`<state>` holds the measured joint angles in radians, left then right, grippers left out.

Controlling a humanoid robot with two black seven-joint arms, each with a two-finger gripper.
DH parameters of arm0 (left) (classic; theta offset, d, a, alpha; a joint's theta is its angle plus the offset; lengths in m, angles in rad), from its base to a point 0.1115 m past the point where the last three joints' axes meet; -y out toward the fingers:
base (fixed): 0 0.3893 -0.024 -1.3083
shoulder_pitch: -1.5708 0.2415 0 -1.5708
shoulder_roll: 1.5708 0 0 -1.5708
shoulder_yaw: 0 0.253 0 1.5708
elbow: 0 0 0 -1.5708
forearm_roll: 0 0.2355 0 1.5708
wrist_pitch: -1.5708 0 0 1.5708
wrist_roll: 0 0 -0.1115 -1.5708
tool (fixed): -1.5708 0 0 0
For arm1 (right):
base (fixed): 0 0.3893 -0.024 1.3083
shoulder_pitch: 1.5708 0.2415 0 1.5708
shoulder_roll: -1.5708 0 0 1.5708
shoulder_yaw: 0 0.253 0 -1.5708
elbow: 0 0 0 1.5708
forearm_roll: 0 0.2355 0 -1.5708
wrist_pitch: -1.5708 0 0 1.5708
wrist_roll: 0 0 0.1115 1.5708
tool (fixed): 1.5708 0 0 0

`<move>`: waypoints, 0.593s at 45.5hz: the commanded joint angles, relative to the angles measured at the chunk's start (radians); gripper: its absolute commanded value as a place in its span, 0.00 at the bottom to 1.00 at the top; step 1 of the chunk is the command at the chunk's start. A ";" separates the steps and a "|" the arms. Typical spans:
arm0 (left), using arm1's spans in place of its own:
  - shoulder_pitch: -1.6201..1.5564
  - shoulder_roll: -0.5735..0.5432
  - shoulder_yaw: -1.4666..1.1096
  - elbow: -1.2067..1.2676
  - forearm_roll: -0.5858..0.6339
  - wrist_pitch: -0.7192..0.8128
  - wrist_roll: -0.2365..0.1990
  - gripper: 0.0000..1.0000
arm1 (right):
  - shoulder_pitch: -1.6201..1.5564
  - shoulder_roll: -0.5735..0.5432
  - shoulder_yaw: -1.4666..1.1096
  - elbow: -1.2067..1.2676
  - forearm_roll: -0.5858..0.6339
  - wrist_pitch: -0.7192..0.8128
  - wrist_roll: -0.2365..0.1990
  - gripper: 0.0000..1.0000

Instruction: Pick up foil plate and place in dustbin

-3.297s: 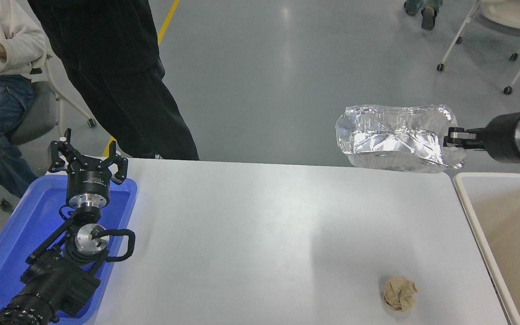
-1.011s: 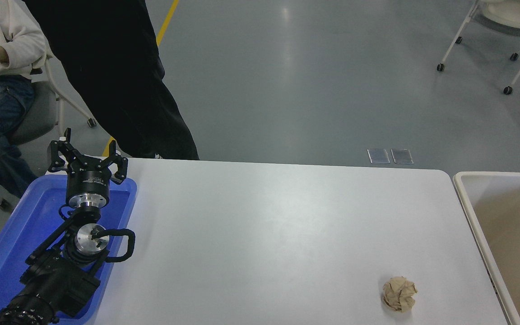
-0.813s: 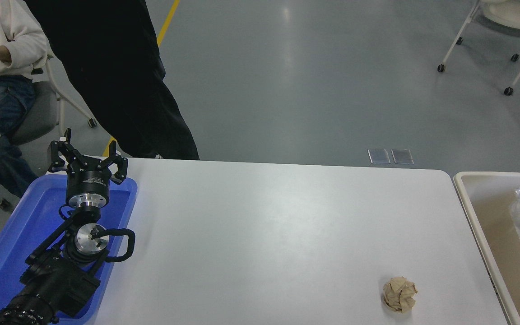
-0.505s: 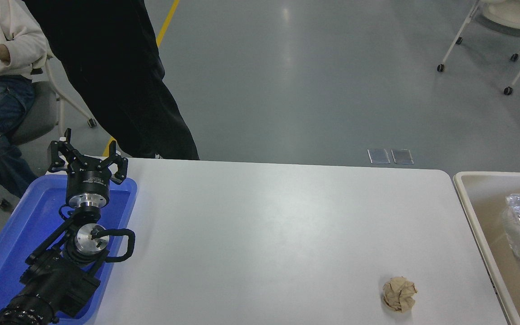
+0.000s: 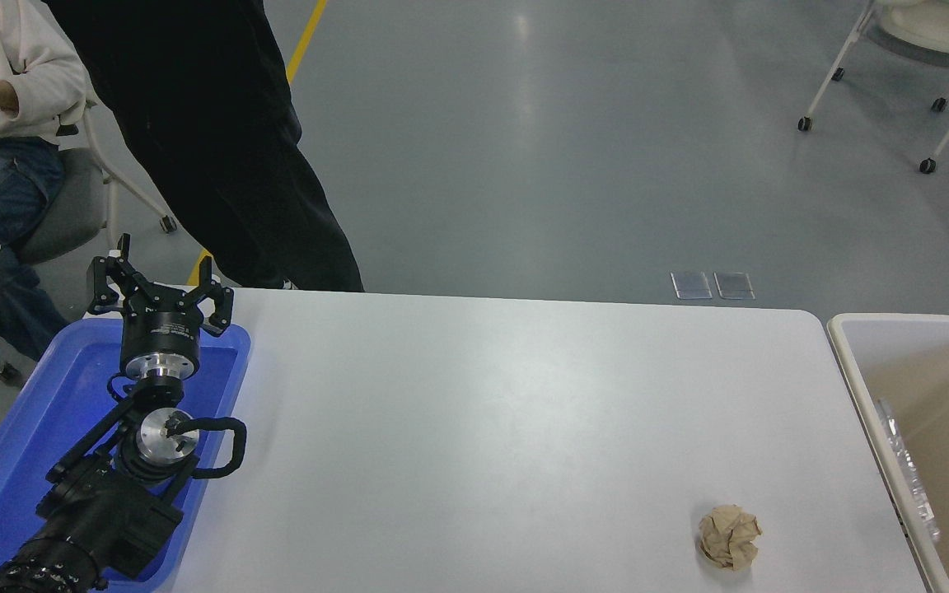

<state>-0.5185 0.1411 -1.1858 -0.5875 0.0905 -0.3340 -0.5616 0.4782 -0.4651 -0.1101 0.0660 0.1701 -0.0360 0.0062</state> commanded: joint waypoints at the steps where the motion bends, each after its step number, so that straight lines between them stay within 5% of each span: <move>1: 0.000 0.000 0.000 0.000 0.000 0.000 0.000 0.99 | 0.056 -0.023 0.003 -0.003 -0.001 0.036 -0.005 1.00; 11: 0.000 0.000 0.000 0.000 0.000 0.000 0.000 0.99 | 0.143 -0.087 -0.016 0.009 -0.014 0.097 -0.008 1.00; 27: 0.000 0.000 0.000 0.000 0.000 0.000 0.000 0.99 | 0.394 -0.250 -0.016 0.214 -0.239 0.145 -0.012 1.00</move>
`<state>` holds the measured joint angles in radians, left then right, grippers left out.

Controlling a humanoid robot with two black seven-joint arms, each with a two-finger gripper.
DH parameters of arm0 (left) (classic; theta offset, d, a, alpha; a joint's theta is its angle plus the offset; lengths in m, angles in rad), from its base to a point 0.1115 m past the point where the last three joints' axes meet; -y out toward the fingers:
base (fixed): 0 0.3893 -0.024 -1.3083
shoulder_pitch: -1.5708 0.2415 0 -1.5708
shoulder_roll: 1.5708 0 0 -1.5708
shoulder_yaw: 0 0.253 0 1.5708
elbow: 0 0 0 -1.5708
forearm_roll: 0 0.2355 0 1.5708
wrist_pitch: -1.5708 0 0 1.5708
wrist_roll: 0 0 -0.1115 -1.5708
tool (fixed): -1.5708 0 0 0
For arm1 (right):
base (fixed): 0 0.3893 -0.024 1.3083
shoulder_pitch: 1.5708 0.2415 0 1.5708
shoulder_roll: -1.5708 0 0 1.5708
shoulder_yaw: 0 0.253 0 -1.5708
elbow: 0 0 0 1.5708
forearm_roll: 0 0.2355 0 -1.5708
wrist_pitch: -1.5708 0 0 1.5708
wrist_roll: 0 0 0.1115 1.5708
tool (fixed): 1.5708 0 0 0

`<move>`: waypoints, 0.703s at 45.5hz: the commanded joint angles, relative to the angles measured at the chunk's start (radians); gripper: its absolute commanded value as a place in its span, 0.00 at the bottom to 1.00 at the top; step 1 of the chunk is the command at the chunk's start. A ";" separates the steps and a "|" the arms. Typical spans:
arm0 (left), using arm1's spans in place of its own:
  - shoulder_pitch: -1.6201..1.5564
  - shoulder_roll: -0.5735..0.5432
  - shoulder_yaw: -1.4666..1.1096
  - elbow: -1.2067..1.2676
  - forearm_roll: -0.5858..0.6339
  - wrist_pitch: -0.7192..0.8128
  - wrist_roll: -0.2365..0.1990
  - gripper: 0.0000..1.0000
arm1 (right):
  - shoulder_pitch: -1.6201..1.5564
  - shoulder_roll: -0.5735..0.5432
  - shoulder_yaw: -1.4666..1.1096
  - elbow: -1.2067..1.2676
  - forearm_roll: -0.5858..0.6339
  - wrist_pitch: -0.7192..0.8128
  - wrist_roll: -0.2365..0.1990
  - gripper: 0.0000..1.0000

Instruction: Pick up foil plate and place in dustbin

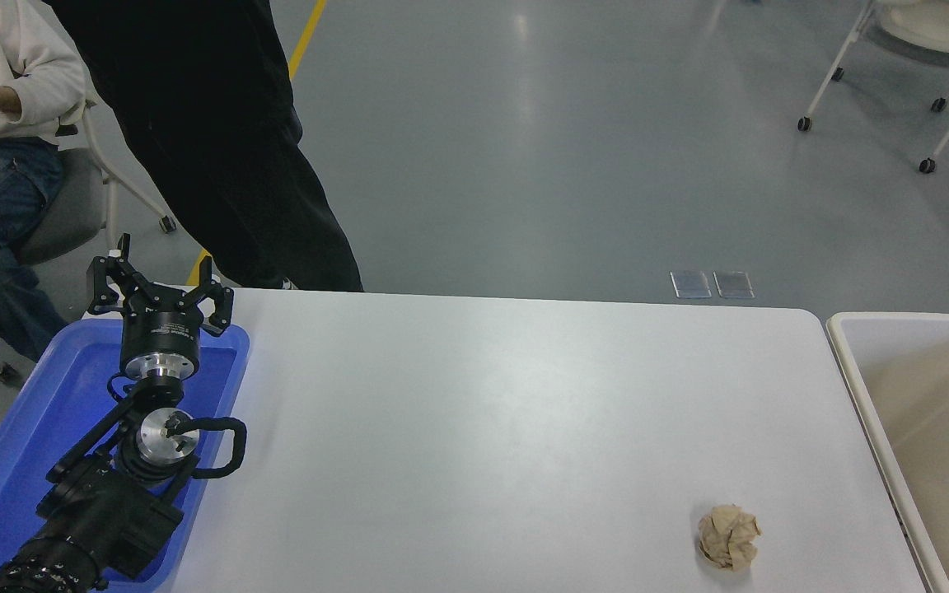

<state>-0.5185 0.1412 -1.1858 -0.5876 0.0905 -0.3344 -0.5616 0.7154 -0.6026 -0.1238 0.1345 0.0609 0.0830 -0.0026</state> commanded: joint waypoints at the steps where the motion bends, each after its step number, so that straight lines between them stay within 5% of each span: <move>1: 0.000 0.000 0.000 0.000 0.000 0.000 0.000 0.99 | 0.176 -0.129 -0.002 0.172 -0.145 0.026 -0.004 1.00; 22: 0.000 0.000 0.000 0.000 0.000 0.000 0.000 0.99 | 0.449 -0.471 -0.017 0.927 -0.519 0.024 -0.037 1.00; 32: 0.000 0.000 0.000 0.000 0.000 0.000 0.000 0.99 | 0.671 -0.575 -0.218 1.264 -0.622 0.026 -0.039 1.00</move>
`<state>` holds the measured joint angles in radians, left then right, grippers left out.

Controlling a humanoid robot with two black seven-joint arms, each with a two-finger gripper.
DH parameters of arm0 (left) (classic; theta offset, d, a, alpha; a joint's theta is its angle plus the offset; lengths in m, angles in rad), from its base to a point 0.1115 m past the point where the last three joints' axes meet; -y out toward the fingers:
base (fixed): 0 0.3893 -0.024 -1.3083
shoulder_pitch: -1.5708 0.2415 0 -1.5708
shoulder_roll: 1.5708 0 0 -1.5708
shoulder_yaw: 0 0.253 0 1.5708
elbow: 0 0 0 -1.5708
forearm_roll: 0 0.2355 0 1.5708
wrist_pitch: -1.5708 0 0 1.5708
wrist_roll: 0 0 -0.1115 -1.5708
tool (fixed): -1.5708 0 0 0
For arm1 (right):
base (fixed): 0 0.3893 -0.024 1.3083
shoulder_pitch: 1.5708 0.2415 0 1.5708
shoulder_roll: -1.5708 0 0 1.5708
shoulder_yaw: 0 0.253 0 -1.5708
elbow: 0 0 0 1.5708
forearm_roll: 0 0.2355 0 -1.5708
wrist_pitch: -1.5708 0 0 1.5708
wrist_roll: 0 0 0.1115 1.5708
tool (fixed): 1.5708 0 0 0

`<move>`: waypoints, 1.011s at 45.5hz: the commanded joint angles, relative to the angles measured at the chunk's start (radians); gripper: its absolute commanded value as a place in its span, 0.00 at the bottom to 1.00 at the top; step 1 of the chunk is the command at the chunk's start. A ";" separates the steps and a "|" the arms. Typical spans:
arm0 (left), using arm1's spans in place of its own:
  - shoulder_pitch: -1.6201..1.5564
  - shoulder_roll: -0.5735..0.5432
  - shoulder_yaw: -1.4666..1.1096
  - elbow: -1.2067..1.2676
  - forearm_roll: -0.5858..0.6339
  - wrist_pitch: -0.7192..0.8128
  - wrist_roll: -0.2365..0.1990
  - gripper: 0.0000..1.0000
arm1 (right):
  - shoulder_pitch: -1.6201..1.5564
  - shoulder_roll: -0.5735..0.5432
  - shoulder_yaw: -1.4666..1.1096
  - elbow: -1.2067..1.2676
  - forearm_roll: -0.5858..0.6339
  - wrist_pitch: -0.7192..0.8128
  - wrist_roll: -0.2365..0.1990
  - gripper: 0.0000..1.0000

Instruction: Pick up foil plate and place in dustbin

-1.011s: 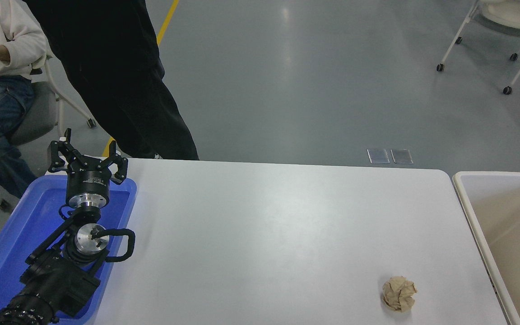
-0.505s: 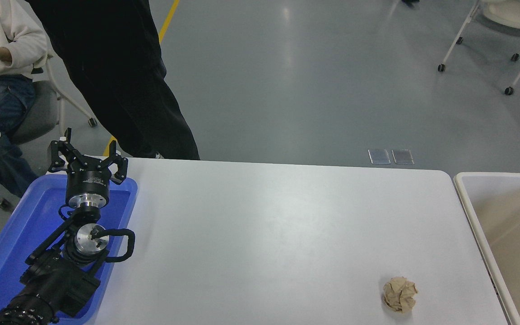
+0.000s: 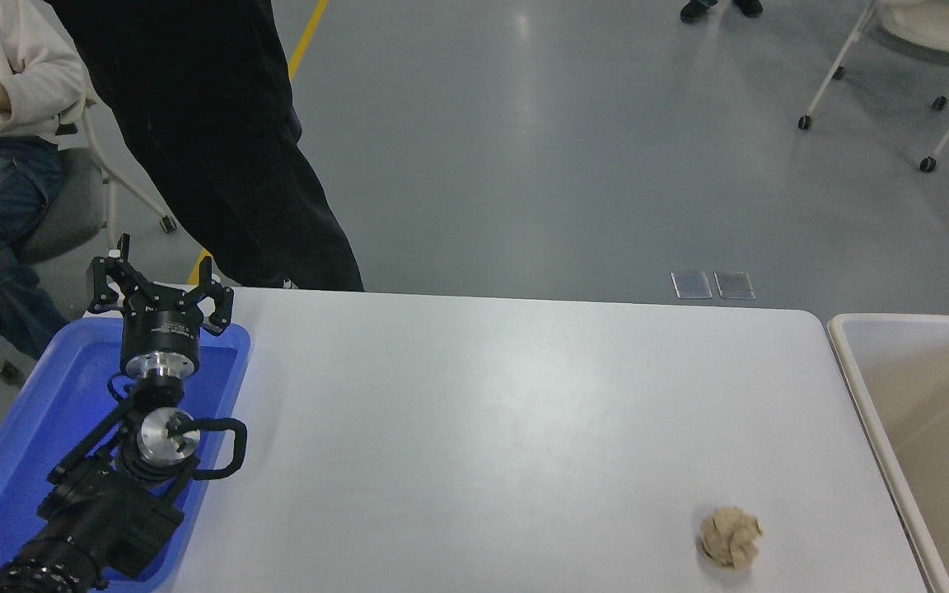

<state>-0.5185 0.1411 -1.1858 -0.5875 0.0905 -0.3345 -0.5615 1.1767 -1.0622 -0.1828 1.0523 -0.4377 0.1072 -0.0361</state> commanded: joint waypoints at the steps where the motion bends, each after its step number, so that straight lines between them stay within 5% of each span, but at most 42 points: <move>1: 0.000 0.000 0.000 0.000 0.000 0.000 0.000 0.99 | 0.236 -0.116 -0.187 0.363 -0.125 0.002 -0.005 1.00; 9: 0.000 0.000 0.000 0.000 0.000 0.000 0.000 0.99 | 0.472 -0.085 -0.446 0.417 -0.125 0.002 -0.005 1.00; 23: 0.000 0.000 0.000 0.000 0.000 0.000 0.000 0.99 | 0.879 0.174 -0.903 0.456 -0.116 0.003 0.004 1.00; 32: 0.000 0.000 0.000 0.000 0.000 0.000 0.000 0.99 | 0.980 0.281 -0.926 0.543 -0.110 0.015 0.002 1.00; 46: 0.000 0.000 0.000 0.000 0.000 0.000 0.000 0.99 | 1.084 0.403 -0.929 0.617 -0.021 0.259 0.002 1.00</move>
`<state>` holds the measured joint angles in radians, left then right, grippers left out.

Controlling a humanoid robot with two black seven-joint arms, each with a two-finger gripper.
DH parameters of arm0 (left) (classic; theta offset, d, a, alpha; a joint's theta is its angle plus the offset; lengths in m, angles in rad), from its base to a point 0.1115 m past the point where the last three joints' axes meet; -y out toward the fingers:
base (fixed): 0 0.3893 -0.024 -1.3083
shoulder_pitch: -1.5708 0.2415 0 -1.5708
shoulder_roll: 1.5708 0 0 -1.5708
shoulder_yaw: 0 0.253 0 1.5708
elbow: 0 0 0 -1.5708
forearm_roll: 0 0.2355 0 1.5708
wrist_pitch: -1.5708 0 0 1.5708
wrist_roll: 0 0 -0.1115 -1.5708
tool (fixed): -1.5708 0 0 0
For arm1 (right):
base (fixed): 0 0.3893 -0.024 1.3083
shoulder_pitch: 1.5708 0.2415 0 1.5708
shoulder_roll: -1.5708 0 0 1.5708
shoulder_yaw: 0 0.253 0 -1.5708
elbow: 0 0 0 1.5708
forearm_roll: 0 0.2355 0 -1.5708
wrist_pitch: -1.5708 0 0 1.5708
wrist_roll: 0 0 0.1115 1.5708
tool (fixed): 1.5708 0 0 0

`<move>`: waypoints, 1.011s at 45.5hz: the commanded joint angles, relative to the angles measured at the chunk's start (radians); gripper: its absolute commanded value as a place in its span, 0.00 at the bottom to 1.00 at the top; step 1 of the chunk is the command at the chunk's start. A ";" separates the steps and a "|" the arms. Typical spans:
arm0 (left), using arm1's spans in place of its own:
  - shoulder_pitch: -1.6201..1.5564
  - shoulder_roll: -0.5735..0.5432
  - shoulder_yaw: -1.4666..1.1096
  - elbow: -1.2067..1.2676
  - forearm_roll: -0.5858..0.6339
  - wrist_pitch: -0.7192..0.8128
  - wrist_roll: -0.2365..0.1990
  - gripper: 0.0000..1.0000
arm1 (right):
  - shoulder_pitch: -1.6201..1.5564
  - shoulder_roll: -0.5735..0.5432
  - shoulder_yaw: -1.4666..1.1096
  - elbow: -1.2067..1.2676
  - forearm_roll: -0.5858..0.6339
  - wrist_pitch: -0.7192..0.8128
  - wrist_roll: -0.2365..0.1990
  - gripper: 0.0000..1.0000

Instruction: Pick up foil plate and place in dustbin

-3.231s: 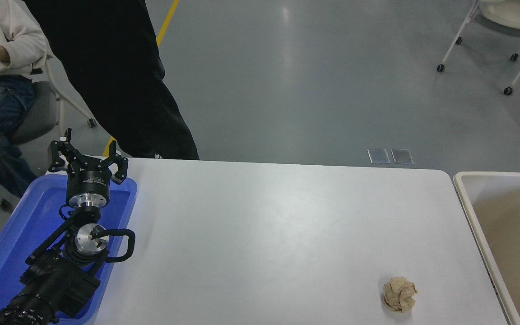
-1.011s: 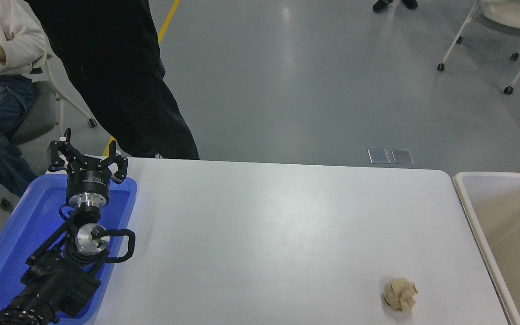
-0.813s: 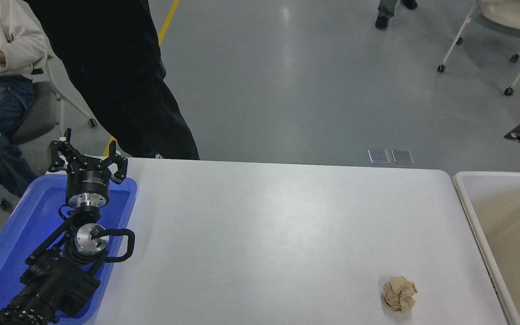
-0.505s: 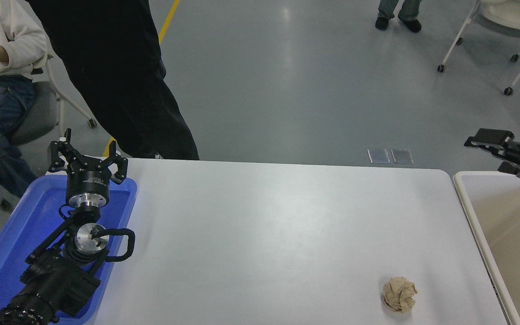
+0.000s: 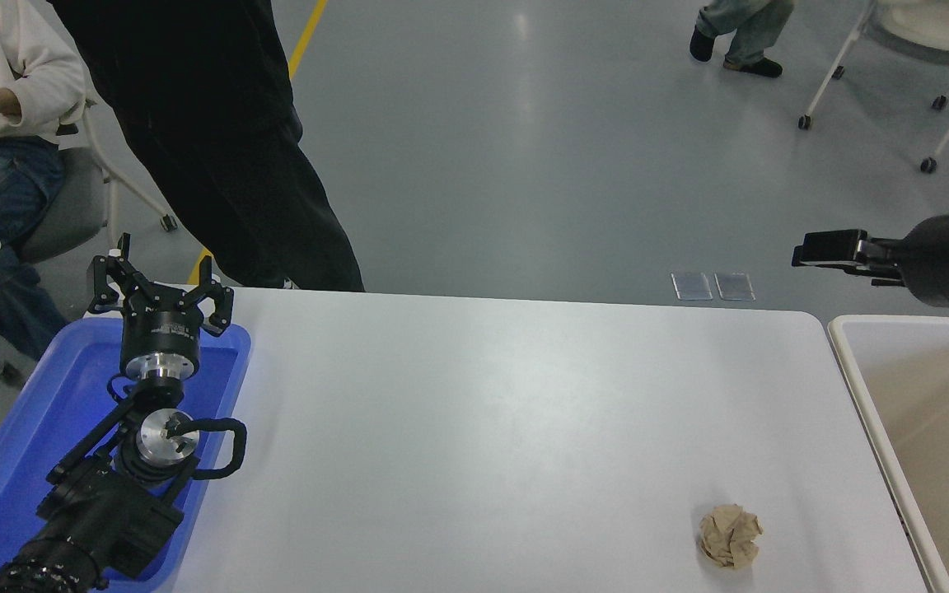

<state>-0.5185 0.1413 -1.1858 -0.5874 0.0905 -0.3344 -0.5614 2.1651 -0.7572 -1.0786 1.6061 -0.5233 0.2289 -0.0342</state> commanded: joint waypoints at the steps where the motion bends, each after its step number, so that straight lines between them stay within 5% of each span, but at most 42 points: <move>1: 0.000 0.000 0.000 0.000 0.000 0.000 0.000 0.99 | 0.101 0.105 -0.034 0.067 0.069 0.151 0.000 1.00; 26: 0.000 0.000 0.000 0.000 0.000 0.000 0.000 0.99 | 0.154 0.328 -0.030 0.090 0.164 0.260 0.000 1.00; 46: 0.000 0.000 0.000 0.000 0.000 0.000 0.000 0.99 | 0.154 0.368 -0.041 0.084 0.269 0.283 -0.004 1.00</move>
<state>-0.5185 0.1411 -1.1858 -0.5875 0.0905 -0.3344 -0.5614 2.3177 -0.4153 -1.1126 1.6927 -0.3213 0.4947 -0.0357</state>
